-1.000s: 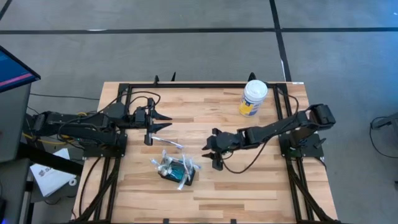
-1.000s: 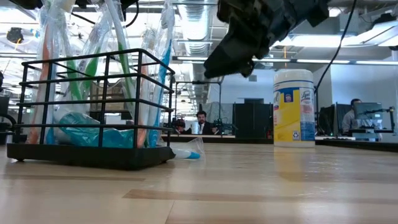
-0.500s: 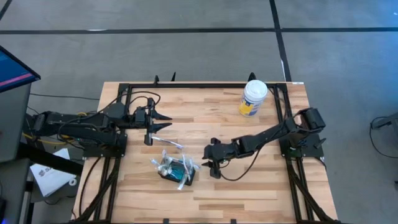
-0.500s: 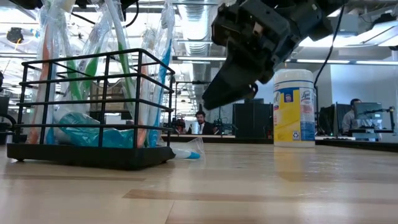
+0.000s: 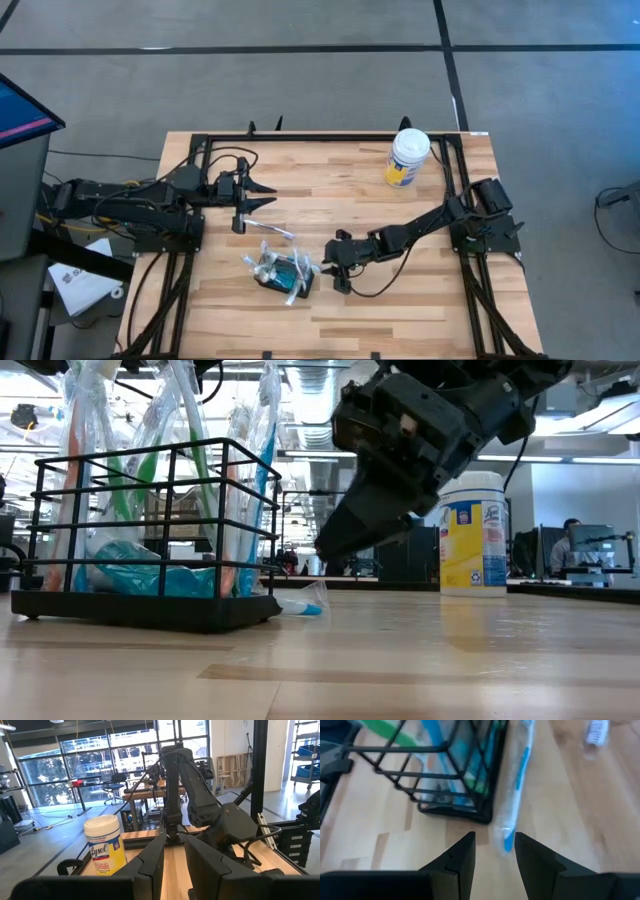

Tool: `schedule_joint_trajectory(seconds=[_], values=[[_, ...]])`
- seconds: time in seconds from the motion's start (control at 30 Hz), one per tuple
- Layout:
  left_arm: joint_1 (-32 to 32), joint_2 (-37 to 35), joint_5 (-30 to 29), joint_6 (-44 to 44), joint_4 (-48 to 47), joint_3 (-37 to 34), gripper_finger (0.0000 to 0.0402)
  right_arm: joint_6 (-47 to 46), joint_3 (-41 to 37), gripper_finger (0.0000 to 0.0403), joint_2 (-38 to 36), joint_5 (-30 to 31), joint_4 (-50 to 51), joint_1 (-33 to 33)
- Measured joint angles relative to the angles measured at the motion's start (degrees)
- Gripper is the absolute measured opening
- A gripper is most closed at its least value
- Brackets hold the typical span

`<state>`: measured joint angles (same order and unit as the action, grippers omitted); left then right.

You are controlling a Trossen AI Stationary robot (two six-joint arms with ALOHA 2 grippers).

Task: Pick & Place toothbrushing station
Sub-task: Put the blue toothbrush into the mesh organizer

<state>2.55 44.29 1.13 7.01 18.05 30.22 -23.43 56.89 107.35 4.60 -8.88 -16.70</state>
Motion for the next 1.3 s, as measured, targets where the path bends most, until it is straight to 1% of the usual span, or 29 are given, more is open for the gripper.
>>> schedule_joint_trajectory(seconds=[0.13, 0.2, 0.6, 0.67, 0.73, 0.8, 0.87, 1.13, 1.3], values=[[0.0, 0.0, 0.0, 0.0, 0.0, 0.0, 0.0074, 0.0, 0.1, 0.0128, 0.5, 0.0, -1.6, -0.5], [0.0, 0.0, 0.0, 0.0, 0.0, 0.0, 0.0074, -0.1, -0.1, 0.0128, 0.9, 0.2, -0.4, -0.6], [0.0, 0.0, 0.0, 0.0, 0.0, 0.0, 0.0074, -0.6, 0.0, 0.0128, 1.0, 1.7, -0.9, -0.9], [0.0, 0.0, 0.0, 0.0, 0.0, 0.0, 0.0074, -0.6, 0.1, 0.0128, 2.7, 1.7, -2.7, -1.0], [0.0, 0.0, 0.0, 0.0, 0.0, 0.0, 0.0074, -0.6, -0.3, 0.0128, 3.1, 1.7, -2.0, -1.3], [0.0, 0.0, 0.0, 0.0, 0.0, 0.0, 0.0074, -0.6, 0.7, 0.0128, 4.6, 1.7, -5.0, -1.3], [0.0, 0.0, 0.0, 0.0, 0.1, 0.0, 0.0074, -0.6, 0.3, 0.0128, 4.8, 1.9, -3.6, -1.3], [0.0, 0.0, 0.0, 0.0, 0.0, 0.0, 0.0074, -2.1, 1.2, 0.0128, 8.4, 1.9, -5.4, -0.8], [0.0, 0.0, 0.0, 0.0, 0.0, 0.0, 0.0074, -2.1, 1.8, 0.0128, 8.2, 2.0, -4.7, -0.9]])
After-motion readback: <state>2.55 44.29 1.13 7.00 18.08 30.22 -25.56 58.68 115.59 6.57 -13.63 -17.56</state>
